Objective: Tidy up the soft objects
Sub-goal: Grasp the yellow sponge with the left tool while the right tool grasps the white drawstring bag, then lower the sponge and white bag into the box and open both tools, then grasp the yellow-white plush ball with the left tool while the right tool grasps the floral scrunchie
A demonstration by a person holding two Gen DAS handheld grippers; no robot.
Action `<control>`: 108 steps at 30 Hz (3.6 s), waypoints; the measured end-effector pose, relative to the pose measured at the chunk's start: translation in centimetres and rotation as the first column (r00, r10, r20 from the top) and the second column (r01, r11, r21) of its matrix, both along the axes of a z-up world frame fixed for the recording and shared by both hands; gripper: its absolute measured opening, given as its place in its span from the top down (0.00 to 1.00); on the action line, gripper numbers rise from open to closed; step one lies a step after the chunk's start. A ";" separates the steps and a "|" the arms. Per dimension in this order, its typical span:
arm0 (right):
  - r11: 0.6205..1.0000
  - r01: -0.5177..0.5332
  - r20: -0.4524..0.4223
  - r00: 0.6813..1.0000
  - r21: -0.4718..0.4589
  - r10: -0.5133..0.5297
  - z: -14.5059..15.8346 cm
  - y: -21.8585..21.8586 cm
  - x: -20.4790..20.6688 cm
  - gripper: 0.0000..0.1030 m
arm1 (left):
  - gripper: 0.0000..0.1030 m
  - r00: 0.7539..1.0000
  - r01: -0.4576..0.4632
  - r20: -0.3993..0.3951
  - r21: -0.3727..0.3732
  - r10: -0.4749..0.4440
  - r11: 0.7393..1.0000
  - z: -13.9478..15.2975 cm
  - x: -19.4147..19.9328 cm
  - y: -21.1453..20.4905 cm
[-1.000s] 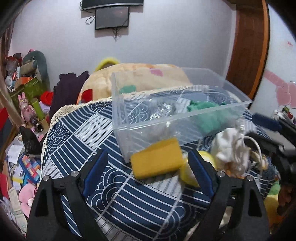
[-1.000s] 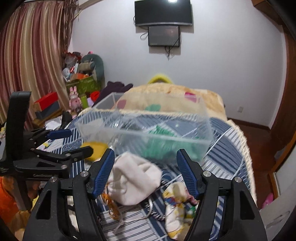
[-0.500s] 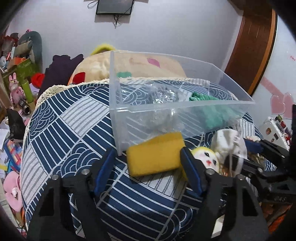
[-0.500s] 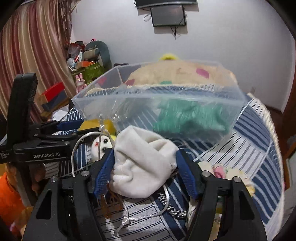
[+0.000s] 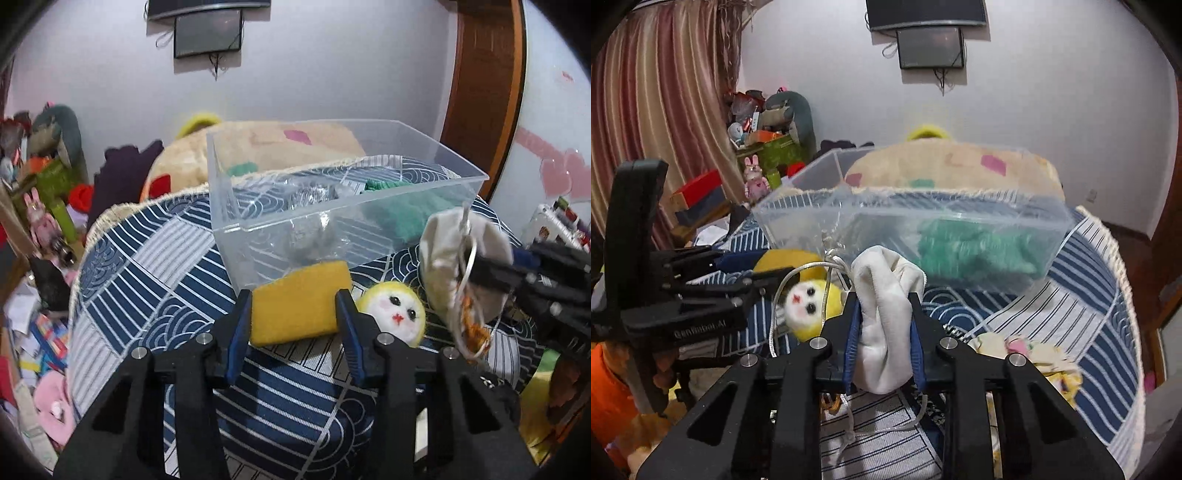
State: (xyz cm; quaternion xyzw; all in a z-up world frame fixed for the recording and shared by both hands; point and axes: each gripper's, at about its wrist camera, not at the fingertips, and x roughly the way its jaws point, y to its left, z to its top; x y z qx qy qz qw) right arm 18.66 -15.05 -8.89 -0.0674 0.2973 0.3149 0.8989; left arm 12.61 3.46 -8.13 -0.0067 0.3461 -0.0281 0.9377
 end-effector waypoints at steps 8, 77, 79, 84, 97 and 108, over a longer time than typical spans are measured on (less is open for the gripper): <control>0.999 0.029 0.083 0.996 0.040 -0.032 2.8 -1.2 -0.8 0.79 | 0.58 0.994 -0.012 0.109 -0.003 0.012 1.000 4.0 -2.0 0.4; 0.996 0.090 0.184 0.979 0.001 -0.089 7.6 -0.9 2.1 0.36 | 0.00 0.988 -0.043 0.150 -0.026 0.047 0.999 7.0 -0.6 -0.4; 0.995 0.101 0.202 0.974 -0.001 -0.099 7.6 -1.4 1.6 0.29 | 0.00 0.988 -0.045 0.145 -0.017 0.047 0.999 6.7 -1.1 -0.5; 0.989 0.145 0.211 0.968 -0.033 -0.135 6.1 -3.0 0.7 0.23 | 0.00 0.995 -0.027 0.096 -0.042 0.031 0.999 5.3 -1.7 -0.7; 0.980 0.162 0.041 0.987 -0.115 -0.158 0.2 -5.4 -0.2 0.23 | 0.00 1.000 0.019 -0.012 -0.041 -0.019 0.999 0.8 -1.1 -3.1; 0.967 0.228 -0.024 0.972 -0.116 -0.232 -1.9 -8.2 0.4 0.23 | 0.21 0.994 0.097 -0.043 -0.034 -0.099 0.995 -0.3 0.1 -5.0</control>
